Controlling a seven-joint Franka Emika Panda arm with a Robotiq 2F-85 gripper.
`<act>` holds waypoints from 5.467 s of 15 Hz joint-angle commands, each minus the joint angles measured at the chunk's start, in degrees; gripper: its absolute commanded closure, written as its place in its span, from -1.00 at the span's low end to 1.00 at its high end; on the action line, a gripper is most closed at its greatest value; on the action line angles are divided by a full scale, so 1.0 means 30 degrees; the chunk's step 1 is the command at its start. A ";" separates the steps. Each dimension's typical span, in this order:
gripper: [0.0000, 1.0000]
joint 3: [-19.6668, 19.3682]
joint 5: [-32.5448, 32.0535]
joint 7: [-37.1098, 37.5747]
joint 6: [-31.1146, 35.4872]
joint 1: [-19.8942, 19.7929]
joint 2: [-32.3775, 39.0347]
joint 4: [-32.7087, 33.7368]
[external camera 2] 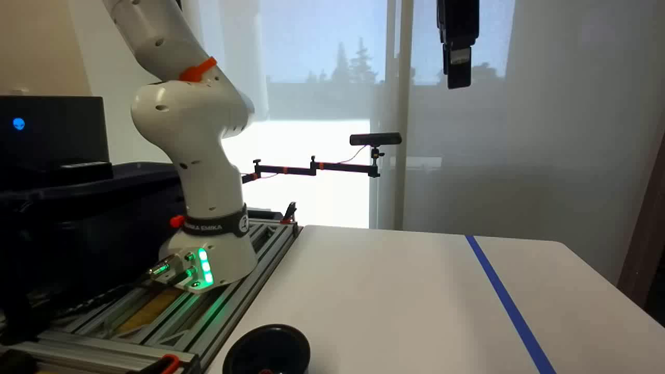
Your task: Remove the marker from the cup and put it on the table inside the blue border
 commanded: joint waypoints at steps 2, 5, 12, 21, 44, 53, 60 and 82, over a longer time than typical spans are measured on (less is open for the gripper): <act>-1.00 0.0474 0.0273 -0.0233 -0.0060 -0.0585 0.0101 0.0081; -1.00 0.0473 0.0273 -0.0233 -0.0059 -0.0585 0.0101 0.0092; -1.00 0.1484 -0.1782 0.3380 0.0644 -0.2083 0.2364 0.0422; -1.00 0.1160 -0.4876 0.8093 -0.1802 -0.4513 0.5942 0.1105; -1.00 -0.1190 -0.5247 0.5048 0.0740 -0.6166 0.8380 -0.1367; -1.00 -0.1598 -0.4988 0.4881 0.3177 -0.6602 0.9151 -0.3049; -1.00 -0.1597 -0.4497 0.5376 0.4593 -0.6594 0.9256 -0.4102; 0.21 -0.1937 -0.4258 0.6048 0.5534 -0.6777 1.0772 -0.4203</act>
